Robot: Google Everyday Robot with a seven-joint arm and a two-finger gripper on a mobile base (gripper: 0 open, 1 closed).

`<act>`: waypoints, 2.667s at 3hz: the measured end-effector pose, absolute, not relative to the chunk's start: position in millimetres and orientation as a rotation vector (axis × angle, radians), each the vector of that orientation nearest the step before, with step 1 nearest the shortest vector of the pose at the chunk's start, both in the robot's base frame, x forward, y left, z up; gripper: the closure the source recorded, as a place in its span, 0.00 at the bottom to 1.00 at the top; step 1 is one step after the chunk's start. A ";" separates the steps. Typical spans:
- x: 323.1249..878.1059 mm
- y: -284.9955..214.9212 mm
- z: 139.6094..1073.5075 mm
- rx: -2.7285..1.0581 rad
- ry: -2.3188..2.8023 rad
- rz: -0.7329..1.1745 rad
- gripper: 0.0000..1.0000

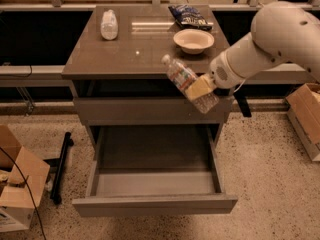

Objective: Pick water bottle from middle drawer and place on counter

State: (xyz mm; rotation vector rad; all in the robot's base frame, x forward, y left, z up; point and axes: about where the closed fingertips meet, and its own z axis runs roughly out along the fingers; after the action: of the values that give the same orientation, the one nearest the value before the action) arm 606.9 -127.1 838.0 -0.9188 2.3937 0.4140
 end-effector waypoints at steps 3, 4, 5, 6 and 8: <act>705.5 -3.6 937.4 -1.141 2.090 0.207 1.00; 709.9 16.7 946.0 -1.165 2.060 0.208 1.00; 715.7 16.2 940.4 -1.152 2.054 0.179 1.00; 739.2 24.6 938.2 -1.146 2.010 0.153 1.00; 791.7 57.6 919.8 -1.168 1.977 0.160 0.58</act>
Offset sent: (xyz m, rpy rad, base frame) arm 0.1107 0.1460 0.1164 -0.1045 -0.3511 0.2176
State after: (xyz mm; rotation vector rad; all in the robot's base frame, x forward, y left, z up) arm 791.7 57.6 919.8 -1.1682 1.9775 0.1600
